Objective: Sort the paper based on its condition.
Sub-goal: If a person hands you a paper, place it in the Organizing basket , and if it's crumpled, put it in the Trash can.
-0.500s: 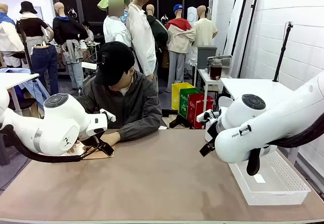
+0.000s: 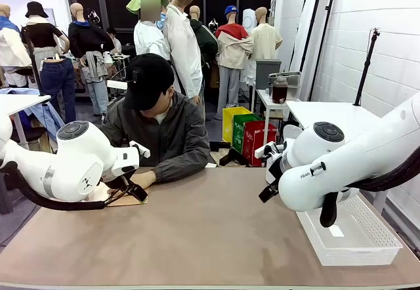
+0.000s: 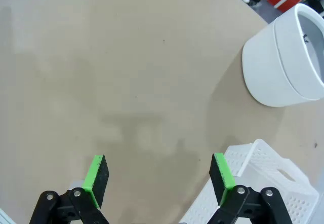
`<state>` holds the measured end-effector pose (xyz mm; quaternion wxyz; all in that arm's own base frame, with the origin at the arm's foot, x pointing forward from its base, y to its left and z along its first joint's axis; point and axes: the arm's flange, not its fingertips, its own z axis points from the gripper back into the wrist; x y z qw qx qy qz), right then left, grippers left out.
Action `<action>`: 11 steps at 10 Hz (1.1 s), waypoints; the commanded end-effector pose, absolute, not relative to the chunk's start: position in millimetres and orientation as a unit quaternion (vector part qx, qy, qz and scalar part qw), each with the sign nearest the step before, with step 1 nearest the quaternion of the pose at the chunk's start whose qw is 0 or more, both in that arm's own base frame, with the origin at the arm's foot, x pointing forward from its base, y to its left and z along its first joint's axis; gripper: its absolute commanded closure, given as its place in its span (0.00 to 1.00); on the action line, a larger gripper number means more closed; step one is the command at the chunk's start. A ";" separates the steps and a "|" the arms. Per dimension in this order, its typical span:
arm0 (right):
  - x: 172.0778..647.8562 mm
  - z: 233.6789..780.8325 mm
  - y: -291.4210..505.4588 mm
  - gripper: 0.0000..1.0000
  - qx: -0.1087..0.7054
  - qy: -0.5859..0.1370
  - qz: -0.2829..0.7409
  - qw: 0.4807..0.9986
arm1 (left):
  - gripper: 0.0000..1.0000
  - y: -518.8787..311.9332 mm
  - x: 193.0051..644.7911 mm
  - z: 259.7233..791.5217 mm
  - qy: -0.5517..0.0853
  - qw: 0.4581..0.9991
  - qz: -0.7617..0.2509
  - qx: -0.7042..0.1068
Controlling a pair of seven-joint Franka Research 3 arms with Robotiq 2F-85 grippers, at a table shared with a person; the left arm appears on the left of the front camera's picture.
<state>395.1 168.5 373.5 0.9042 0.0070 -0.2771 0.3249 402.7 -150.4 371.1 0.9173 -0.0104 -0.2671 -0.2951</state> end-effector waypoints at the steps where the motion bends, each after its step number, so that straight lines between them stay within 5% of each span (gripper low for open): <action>1: 395.2 373.5 168.3 0.00 0.008 -0.277 0.324 0.905 | 0.00 -150.1 402.8 371.2 -0.267 0.917 -0.295 -0.010; 11: 396.3 383.8 165.6 0.00 0.028 -0.279 0.323 0.904 | 0.00 -149.6 402.7 382.7 -0.270 0.917 -0.295 -0.012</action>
